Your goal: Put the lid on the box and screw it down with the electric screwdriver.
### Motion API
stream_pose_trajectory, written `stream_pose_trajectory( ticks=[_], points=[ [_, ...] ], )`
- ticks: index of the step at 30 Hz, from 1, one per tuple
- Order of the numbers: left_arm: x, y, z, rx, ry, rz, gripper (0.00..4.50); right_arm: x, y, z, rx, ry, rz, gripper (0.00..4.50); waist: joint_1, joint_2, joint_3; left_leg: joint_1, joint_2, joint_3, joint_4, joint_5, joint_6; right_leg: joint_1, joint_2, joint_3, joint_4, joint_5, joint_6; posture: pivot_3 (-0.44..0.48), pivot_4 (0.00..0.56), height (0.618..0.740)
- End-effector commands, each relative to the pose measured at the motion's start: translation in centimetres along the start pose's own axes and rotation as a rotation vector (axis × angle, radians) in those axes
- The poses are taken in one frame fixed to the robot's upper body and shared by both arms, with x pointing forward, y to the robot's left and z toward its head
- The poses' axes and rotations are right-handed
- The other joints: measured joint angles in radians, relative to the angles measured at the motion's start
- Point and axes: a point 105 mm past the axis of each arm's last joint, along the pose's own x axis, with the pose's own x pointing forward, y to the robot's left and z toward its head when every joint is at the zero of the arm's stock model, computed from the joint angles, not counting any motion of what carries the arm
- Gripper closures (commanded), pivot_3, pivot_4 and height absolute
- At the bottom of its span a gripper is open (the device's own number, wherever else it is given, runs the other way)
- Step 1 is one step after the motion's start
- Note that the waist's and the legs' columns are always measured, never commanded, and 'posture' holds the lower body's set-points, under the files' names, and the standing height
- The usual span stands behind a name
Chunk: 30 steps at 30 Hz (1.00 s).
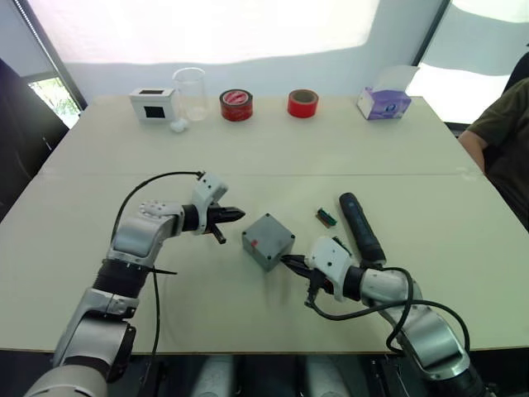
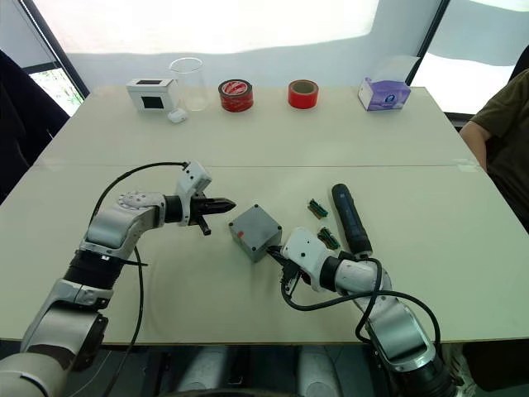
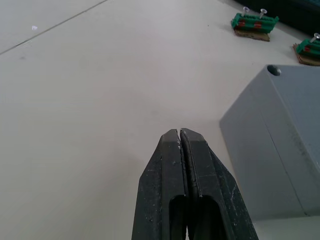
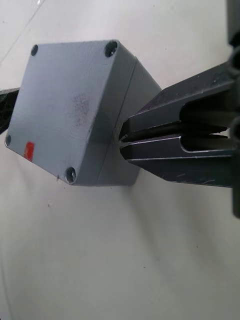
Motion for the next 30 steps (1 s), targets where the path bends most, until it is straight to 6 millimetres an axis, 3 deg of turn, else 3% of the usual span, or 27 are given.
stream_pose_trajectory(
  ticks=[1, 6, 12, 25, 30],
  points=[
    [0.4, -3.1, -0.8, 0.028, 0.029, -0.116, 4.5, 0.3, -0.9, 0.8, -0.067, -0.005, 0.004, 4.45, -0.004, 0.0, 0.0, 0.0, 0.0, 0.0, 0.0, 0.0, 0.0, 0.0, 0.0, 0.0, 0.0, 0.0, 0.0, 0.0, 0.15, 0.74],
    [-0.3, -5.6, -1.4, 0.021, 0.055, -0.202, 4.5, 0.6, -1.6, 0.5, -0.078, 0.015, 0.004, 4.45, -0.005, 0.0, 0.0, 0.0, 0.0, 0.0, -0.003, 0.0, -0.001, -0.002, 0.0, 0.001, 0.0, 0.0, 0.0, 0.0, 0.15, 0.74],
    [-1.2, -7.0, -2.1, 0.027, 0.095, -0.219, 4.5, 0.5, -2.3, 0.3, -0.082, 0.019, -0.005, 4.45, -0.005, 0.0, 0.0, 0.0, 0.0, 0.0, -0.004, 0.001, -0.002, -0.002, -0.004, 0.001, -0.002, 0.0, -0.001, 0.0, 0.15, 0.74],
    [-1.2, -6.6, -2.0, 0.008, 0.088, -0.185, 4.5, 0.7, -2.0, 0.1, -0.084, 0.023, 0.017, 4.45, -0.003, 0.0, 0.0, 0.0, 0.0, 0.0, -0.009, 0.002, -0.003, -0.003, -0.004, 0.001, -0.003, 0.0, -0.001, 0.0, 0.15, 0.74],
    [-2.0, -5.2, -2.0, -0.009, 0.091, -0.126, 4.5, 0.0, -2.5, -0.1, -0.08, 0.041, -0.031, 4.45, -0.003, 0.0, 0.0, 0.0, 0.0, 0.0, -0.009, 0.002, -0.003, -0.003, -0.004, 0.0, -0.003, 0.0, -0.001, 0.0, 0.15, 0.74]
  ],
)
